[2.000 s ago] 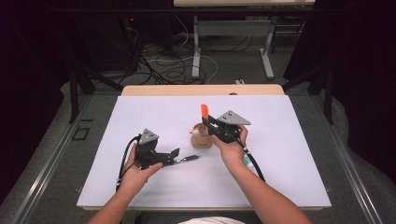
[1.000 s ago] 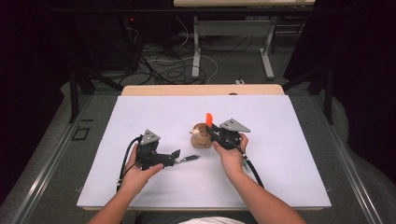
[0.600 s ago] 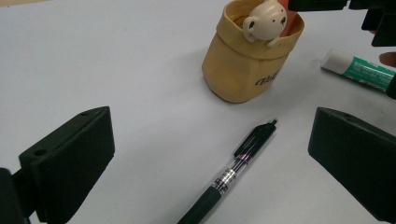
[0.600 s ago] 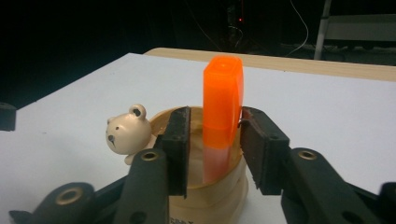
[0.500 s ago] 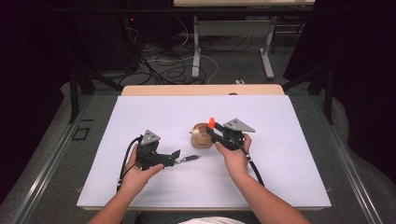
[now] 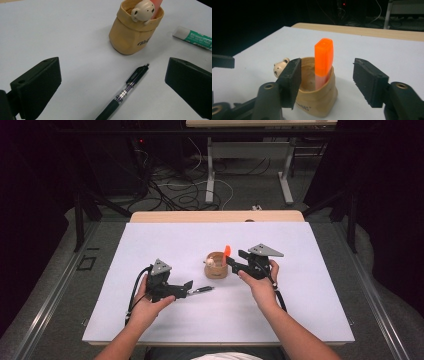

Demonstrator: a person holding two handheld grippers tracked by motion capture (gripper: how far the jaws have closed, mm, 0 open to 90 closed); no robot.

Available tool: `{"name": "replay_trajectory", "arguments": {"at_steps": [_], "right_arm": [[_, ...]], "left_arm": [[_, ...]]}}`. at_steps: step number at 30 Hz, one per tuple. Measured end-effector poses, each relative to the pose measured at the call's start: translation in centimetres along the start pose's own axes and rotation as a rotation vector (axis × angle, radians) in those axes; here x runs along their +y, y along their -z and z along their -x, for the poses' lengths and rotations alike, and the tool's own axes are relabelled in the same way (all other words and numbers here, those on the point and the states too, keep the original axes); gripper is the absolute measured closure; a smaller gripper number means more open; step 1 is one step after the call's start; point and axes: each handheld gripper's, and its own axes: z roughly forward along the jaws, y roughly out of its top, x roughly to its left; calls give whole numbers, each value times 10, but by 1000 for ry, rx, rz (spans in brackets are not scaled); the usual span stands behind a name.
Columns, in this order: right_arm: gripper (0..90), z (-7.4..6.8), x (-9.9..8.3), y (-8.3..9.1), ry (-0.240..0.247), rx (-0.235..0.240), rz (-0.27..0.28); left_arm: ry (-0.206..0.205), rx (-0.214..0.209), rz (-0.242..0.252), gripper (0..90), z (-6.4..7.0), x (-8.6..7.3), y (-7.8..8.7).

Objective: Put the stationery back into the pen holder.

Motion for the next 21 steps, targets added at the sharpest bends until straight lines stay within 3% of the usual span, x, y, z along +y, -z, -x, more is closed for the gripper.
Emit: {"name": "replay_trajectory", "arguments": {"at_steps": [6, 14, 21], "right_arm": [[314, 1, 11, 11, 58, -40, -125], [211, 6, 18, 15, 25, -28, -170], [145, 16, 23, 18, -53, -27, -226]], "left_arm": [[1, -3, 4, 6, 0, 0, 0], [5, -3, 6, 6, 0, 0, 1], [13, -6, 5, 7, -1, 1, 2]]}}
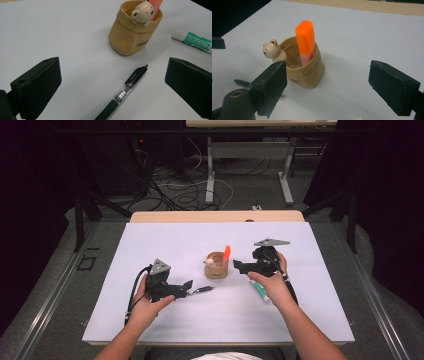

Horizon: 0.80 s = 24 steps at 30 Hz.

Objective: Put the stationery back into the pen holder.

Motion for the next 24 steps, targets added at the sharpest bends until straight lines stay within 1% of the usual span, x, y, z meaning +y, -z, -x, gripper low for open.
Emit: {"name": "replay_trajectory", "arguments": {"at_steps": [1, 3, 5, 6, 8, 10, 11, 13, 15, 17, 19, 20, 21, 23, 24], "right_arm": [[143, 2, 1, 1, -10, 5, -6], [143, 5, 2, 2, -7, 7, -31], [143, 8, 2, 2, 6, -3, -72], [144, 10, 2, 2, 24, 7, -93], [149, 10, 2, 2, 24, 25, -129], [178, 11, 3, 3, 43, 29, -162], [192, 12, 3, 3, 66, 21, -173], [247, 12, 3, 4, 75, 13, -201], [273, 13, 1, 5, 75, 13, -234], [291, 14, 0, 6, 63, -1, -259], [308, 16, -2, 7, 66, -19, -286], [338, 16, -3, 7, 61, -14, -300], [348, 16, -4, 7, 58, -14, -311], [351, 18, -8, 7, 66, -24, -330], [352, 19, -9, 8, 74, -27, -336]], "left_arm": [[0, 0, 0, 7, 0, 0, 0], [-4, 4, 0, 8, 0, 0, 0], [-2, 3, 0, 8, -1, 0, 0], [-2, 3, -1, 9, -1, 0, 0], [-3, 3, -1, 9, -1, 0, 0], [-2, 2, -1, 9, -1, 0, 0], [-2, 2, -1, 9, -1, 0, 0], [-2, 1, 0, 11, -1, 0, 0], [1, 1, 1, 11, -1, 0, 1], [15, 3, 4, 12, 0, 0, 1], [20, -2, 3, 13, -1, 1, 1], [25, 1, 8, 13, -1, 1, 1], [26, -3, 8, 13, -2, 1, 2], [36, -5, 10, 13, -2, 1, 3], [35, 3, 16, 14, -3, 1, 3]]}}
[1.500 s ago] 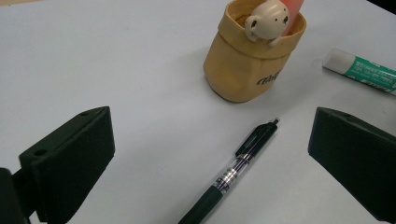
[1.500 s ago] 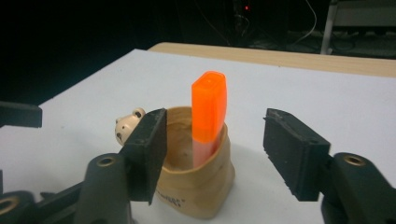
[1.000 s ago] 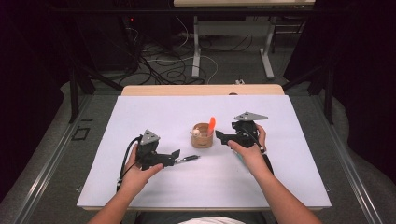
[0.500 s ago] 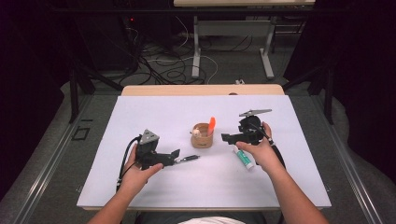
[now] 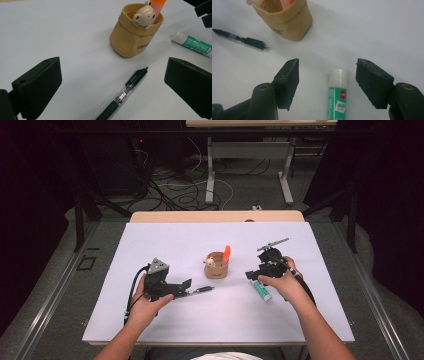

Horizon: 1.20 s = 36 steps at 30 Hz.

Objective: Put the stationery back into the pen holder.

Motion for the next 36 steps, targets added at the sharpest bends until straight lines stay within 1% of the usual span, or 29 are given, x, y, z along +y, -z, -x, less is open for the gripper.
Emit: {"name": "replay_trajectory", "arguments": {"at_steps": [1, 4, 5, 7, 9, 10, 11, 12, 14, 15, 17, 18, 19, 21, 22, 23, 24, 25, 26, 27, 28, 29, 30, 31, 32, 33, 36], "right_arm": [[352, 0, -2, 0, 2, -7, -7], [355, 1, -7, 0, -39, 3, -26], [365, 2, -8, 1, -34, -7, -27], [392, 4, -11, 1, -44, -20, -32], [407, 6, -14, 1, -78, -22, -42], [418, 8, -17, 1, -87, -13, -44], [423, 8, -19, 1, -108, -10, -54], [424, 10, -21, 1, -104, -11, -52], [433, 12, -24, 2, -121, -17, -66], [438, 13, -26, 2, -116, -19, -67], [453, 13, -28, 2, -137, -27, -87], [457, 13, -29, 3, -138, -40, -101], [460, 14, -30, 3, -134, -39, -111], [470, 14, -31, 2, -145, -49, -131], [473, 15, -32, 2, -142, -56, -145], [478, 15, -32, 1, -148, -55, -160], [479, 16, -33, 0, -131, -53, -161], [480, 15, -34, -2, -141, -45, -164], [481, 15, -33, -2, -147, -54, -183], [487, 17, -36, -6, -139, -43, -147], [491, 16, -35, -5, -140, -58, -196], [495, 16, -35, -6, -143, -56, -204], [506, 18, -36, -7, -129, -44, -212], [513, 17, -35, -6, -146, -57, -256], [520, 17, -37, -9, -149, -45, -230], [526, 17, -38, -10, -144, -40, -241], [541, 16, -38, -11, -136, -38, -267]], "left_arm": [[3, -1, 0, 14, 0, 0, 0], [0, -3, -6, 16, 0, -1, -1], [-2, -7, -11, 16, 0, -1, -1], [-2, -8, -12, 17, 1, -1, -1], [0, -9, -11, 18, 1, -1, -1], [1, -8, -10, 18, 0, -1, -1], [1, -9, -10, 19, 0, -1, -1], [0, -8, -5, 19, 0, -1, -1], [5, -6, -9, 20, 0, -1, -1], [1, -6, -12, 21, 0, -1, -1], [-1, -7, -13, 23, 0, -1, -1], [-2, -9, -13, 24, 0, -1, -1], [-2, -9, -14, 25, 0, -1, -1], [-6, -10, -12, 27, 0, -1, -1], [-5, -10, -11, 28, 0, -1, -1], [-3, -9, -11, 29, 1, -1, -2], [-3, -10, -10, 29, 1, -1, -2], [-5, -10, -11, 29, 1, -1, -2], [1, -12, -11, 29, 1, -1, -2], [1, -12, -12, 30, 1, -1, -2], [1, -12, -12, 30, 1, -1, -2], [-3, -10, -14, 31, 1, -1, -2], [-2, -14, -16, 31, 1, -1, -2], [-2, -14, -16, 32, 1, -2, -3], [5, -16, -16, 32, 2, -2, -3], [-3, -15, -19, 33, 1, -2, -3], [-7, -15, -20, 34, 1, -2, -3]]}}
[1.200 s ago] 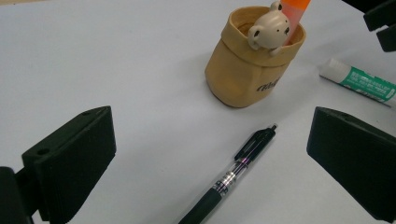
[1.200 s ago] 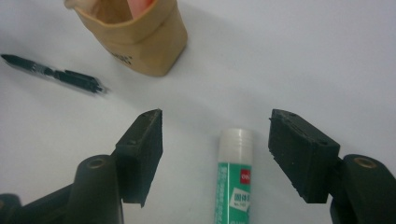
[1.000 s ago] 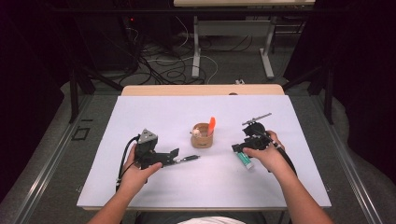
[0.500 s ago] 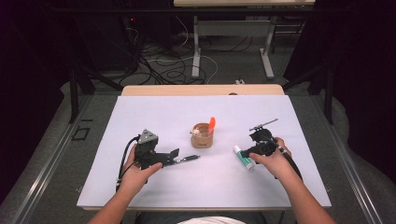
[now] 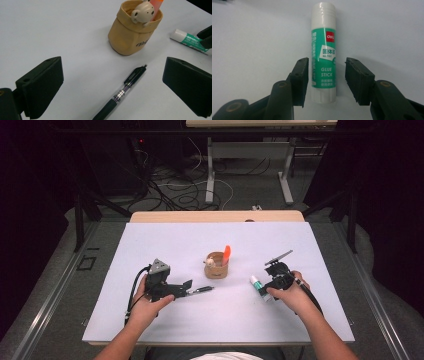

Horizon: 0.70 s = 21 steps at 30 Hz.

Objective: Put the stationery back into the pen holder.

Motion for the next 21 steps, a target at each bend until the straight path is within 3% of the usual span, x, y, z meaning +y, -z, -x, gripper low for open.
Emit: {"name": "replay_trajectory", "arguments": {"at_steps": [2, 3, 4, 13, 17, 21], "right_arm": [[547, 0, -1, -1, 14, -10, -14], [549, -1, 0, -2, -6, 10, -6], [551, 0, -1, -3, 12, 8, 0], [608, -2, -2, -7, 24, 31, -12], [619, -1, -2, -7, 43, 20, -48], [638, -1, -3, -9, 41, 22, -44]], "left_arm": [[-1, 0, -1, 34, 0, 0, 0], [1, -1, 1, 34, 0, 0, 0], [2, -1, 1, 34, 0, 0, 0], [1, 0, 1, 35, 0, 0, -1], [0, 0, 0, 35, 0, 0, -1], [0, 1, 0, 35, 0, 0, -1]]}}
